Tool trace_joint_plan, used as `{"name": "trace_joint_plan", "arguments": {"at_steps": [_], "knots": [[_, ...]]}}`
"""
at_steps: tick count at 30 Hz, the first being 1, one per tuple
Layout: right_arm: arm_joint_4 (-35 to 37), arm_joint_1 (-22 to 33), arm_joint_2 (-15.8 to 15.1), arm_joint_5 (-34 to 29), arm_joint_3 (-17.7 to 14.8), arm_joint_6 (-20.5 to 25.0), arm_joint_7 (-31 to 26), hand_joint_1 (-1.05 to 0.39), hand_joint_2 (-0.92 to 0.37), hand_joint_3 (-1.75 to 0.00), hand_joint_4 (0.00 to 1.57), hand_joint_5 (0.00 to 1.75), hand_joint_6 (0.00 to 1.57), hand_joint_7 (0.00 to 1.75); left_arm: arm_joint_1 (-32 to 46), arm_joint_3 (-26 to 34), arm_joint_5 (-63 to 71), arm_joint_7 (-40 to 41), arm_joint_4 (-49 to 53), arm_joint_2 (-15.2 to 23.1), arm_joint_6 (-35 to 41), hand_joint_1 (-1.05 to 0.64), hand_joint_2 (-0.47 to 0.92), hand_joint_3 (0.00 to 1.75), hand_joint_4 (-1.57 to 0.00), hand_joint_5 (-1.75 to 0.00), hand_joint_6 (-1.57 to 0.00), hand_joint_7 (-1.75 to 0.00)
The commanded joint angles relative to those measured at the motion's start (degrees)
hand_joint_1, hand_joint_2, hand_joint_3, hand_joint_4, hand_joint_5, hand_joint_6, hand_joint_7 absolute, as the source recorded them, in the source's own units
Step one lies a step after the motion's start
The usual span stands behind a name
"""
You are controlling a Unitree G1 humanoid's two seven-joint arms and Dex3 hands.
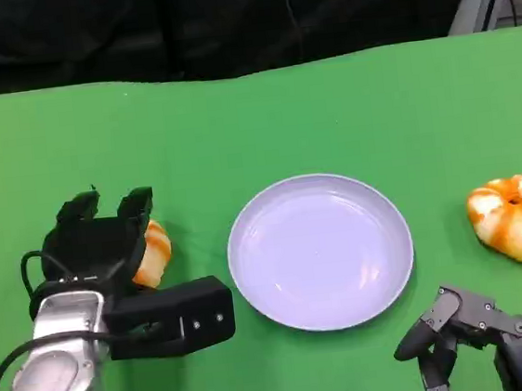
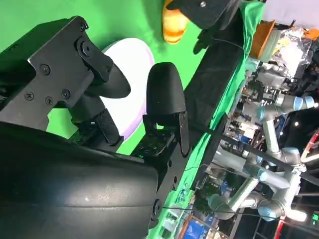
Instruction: Grasp the bread from the table and place it into the plate.
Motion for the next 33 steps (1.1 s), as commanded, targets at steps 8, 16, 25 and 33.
{"name": "trace_joint_plan", "arguments": {"at_steps": [8, 16, 25, 33], "knots": [[-1.0, 0.8, -0.4, 0.4, -0.1, 0.6, -0.2, 0.05, -0.32, -1.38, 0.88, 1.74, 0.82, 1.35, -7.0, -1.7, -4.9, 0.8, 13.8, -2.2, -0.8, -0.63, 0.92, 0.02, -0.17, -0.16, -0.20, -0.03], [-2.0, 1.4, -0.1, 0.7, 0.2, 1.6, -0.1, 0.06, -0.32, -1.40, 0.88, 1.75, 0.81, 1.35, -9.7, -0.2, -12.7, 7.6, 25.0, -3.2, -12.7, -0.24, 0.92, 0.04, -0.84, -1.10, -1.03, -0.10], [-2.1, 1.4, -0.1, 0.3, 0.1, 1.5, -0.4, 0.05, -0.33, -1.38, 0.88, 1.74, 0.82, 1.35, -7.6, 0.8, -15.8, 17.6, 24.9, -1.8, -22.4, -0.16, 0.81, 0.49, -0.80, -1.74, -0.87, -1.09], [-1.6, 1.0, -0.3, 0.9, 0.1, 1.2, -0.1, 0.06, -0.33, -1.38, 0.89, 1.75, 0.81, 1.35, -2.0, 2.1, -14.7, 23.3, 12.2, 0.7, -24.1, -0.11, 0.46, 1.02, -0.85, -1.75, -0.99, -0.87]]}}
